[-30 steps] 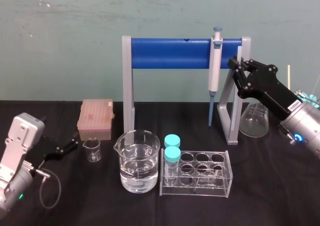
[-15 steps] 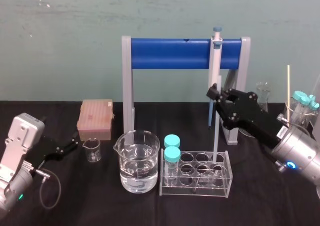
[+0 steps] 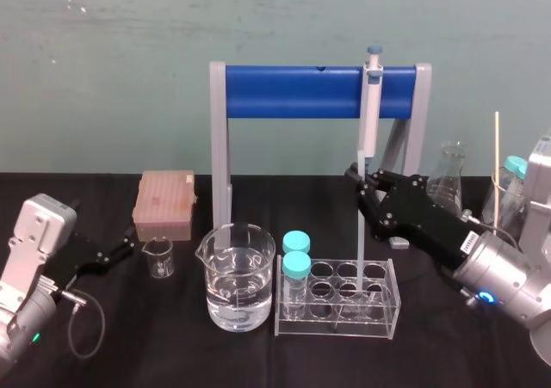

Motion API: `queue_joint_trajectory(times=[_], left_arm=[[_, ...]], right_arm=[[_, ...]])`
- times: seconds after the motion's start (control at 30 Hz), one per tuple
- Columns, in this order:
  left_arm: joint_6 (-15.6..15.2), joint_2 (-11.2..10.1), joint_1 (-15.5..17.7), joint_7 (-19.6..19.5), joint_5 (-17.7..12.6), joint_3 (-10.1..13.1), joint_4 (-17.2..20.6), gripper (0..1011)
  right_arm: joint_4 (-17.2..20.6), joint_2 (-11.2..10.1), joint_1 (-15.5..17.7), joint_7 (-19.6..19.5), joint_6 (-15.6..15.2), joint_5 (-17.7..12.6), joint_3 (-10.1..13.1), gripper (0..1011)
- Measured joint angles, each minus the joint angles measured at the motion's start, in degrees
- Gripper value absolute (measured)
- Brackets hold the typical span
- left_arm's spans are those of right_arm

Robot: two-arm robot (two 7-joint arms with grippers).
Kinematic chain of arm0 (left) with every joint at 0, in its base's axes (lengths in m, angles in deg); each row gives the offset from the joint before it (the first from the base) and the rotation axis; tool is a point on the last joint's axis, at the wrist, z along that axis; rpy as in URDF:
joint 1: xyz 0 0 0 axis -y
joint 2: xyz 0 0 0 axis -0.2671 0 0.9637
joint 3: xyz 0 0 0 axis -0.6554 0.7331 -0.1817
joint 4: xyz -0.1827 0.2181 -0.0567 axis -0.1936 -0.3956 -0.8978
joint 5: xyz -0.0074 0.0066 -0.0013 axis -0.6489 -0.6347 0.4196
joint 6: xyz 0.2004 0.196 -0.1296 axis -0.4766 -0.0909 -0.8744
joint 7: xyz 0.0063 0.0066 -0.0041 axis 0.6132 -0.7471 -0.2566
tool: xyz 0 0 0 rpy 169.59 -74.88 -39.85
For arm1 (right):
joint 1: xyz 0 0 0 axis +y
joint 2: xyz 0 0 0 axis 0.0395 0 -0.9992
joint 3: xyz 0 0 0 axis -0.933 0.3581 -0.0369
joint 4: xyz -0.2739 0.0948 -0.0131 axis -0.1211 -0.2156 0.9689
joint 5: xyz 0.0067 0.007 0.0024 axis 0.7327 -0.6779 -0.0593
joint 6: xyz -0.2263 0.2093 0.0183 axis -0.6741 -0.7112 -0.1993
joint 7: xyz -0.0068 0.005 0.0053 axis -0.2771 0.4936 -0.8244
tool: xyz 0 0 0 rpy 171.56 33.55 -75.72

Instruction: Pick up the stirring rod with one hand, then place it down.

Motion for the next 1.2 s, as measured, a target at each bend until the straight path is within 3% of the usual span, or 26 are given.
queue_joint_trajectory(times=[0.3,0.5,0.77,1.2], left_arm=[[0.0,0.0,0.0,0.0,0.0,0.0,0.0,1000],[0.0,0.0,0.0,0.0,0.0,0.0,0.0,1000],[0.0,0.0,0.0,0.0,0.0,0.0,0.0,1000],[0.0,0.0,0.0,0.0,0.0,0.0,0.0,1000]], right_arm=[[-4.2,1.5,-1.5,0.5,2.6,2.0,-1.5,71],[-6.9,2.5,-2.7,0.2,2.9,3.3,-2.2,71],[-10.2,3.8,-4.2,0.2,1.9,4.1,-3.1,71],[-11.8,4.3,-4.6,0.3,-0.1,4.9,-4.3,71]])
